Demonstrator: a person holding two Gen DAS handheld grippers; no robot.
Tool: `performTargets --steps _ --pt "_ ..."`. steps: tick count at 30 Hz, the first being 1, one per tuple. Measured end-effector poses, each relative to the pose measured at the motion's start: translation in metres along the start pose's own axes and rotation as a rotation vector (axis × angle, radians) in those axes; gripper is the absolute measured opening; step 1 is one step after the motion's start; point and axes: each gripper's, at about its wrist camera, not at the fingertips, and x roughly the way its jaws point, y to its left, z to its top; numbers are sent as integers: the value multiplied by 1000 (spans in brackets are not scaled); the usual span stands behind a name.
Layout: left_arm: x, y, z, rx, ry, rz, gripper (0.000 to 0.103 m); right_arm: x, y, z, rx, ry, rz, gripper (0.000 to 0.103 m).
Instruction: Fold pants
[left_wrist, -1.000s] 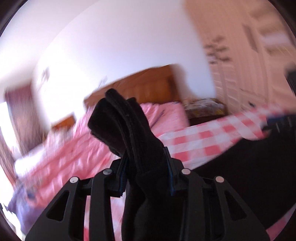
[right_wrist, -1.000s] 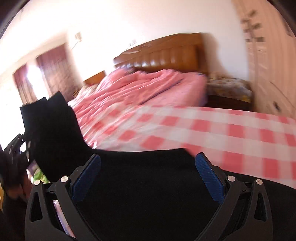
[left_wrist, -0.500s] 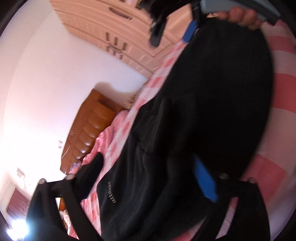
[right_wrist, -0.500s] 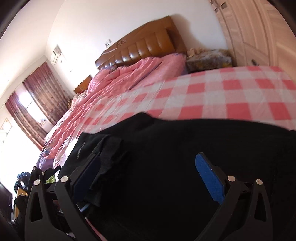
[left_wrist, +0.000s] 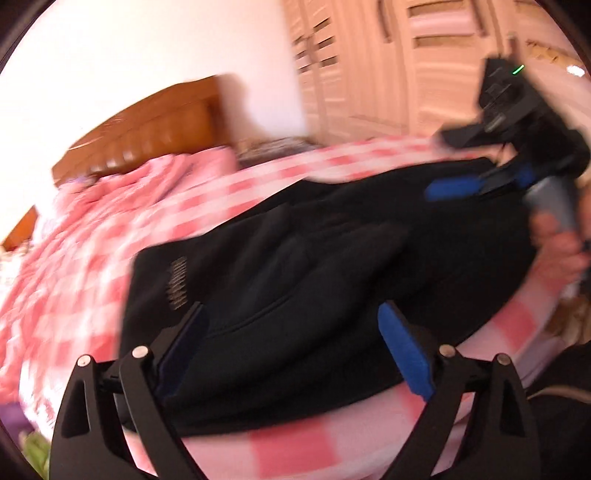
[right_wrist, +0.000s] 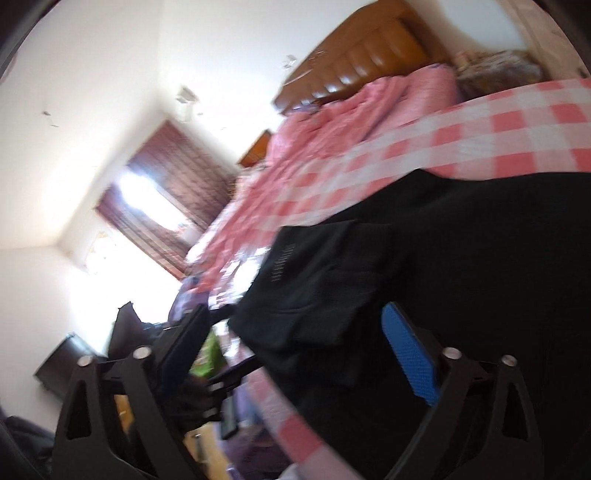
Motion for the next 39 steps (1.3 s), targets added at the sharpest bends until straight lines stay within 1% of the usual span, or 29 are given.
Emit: performTargets --steps 1,3,4,5,6,9,10,12,14,15,17,18,19,21,25,28,31,32,33,34,35,36,38,39 --pt "-2 4 -7 0 18 37 88 6 3 -2 13 27 36 74" --pt "-9 12 -21 -19 39 54 83 23 10 -13 33 104 55 69" --pt "-9 21 -26 -35 51 58 82 31 11 -18 34 128 52 64" --pt "-12 30 -34 -61 61 71 78 37 12 -22 35 145 40 63" --pt "-8 36 -34 -80 66 80 77 45 10 -27 40 159 18 61" --pt "-13 55 -52 -138 68 107 77 63 -4 -30 93 187 -25 60" --pt "-14 59 -57 -150 68 112 77 68 -9 -30 110 185 -48 59" --pt "-16 63 -65 -168 66 117 77 69 -16 -25 138 149 -50 57" --pt "-13 64 -64 -175 57 110 77 68 -18 -19 153 112 -58 57" --pt "-13 65 -64 -177 52 110 77 70 -19 -14 151 102 -76 57" --pt "-11 68 -66 -180 57 121 77 76 -26 -9 168 94 -104 45" --pt "-8 72 -67 -189 56 123 77 79 -30 -8 189 84 -115 26" --pt "-8 73 -68 -196 55 119 77 79 -32 -7 200 78 -113 13" --pt "-1 73 -64 -200 57 117 77 74 -23 -2 192 40 -68 11" --pt "3 73 -60 -186 62 129 77 61 13 15 81 -19 -30 10" --pt "2 78 -57 -206 55 136 77 54 37 21 17 -34 -3 10" --pt "-4 84 -54 -230 30 134 77 46 46 17 -7 -50 -2 10" --pt "-5 86 -53 -235 23 127 77 44 45 15 -7 -55 -7 10" --pt "-7 87 -53 -238 19 120 72 42 41 10 -8 -53 -22 10" --pt "-7 88 -53 -233 26 112 66 42 33 4 -2 -40 -39 10" --pt "-6 87 -55 -225 41 105 52 41 19 -4 24 -17 -58 10" --pt "-4 86 -58 -212 60 105 47 46 -2 -15 80 17 -86 10" --pt "-2 84 -63 -199 67 105 47 58 -35 -31 142 57 -139 10" --pt "-3 84 -63 -207 64 102 47 62 -44 -35 163 68 -136 10"
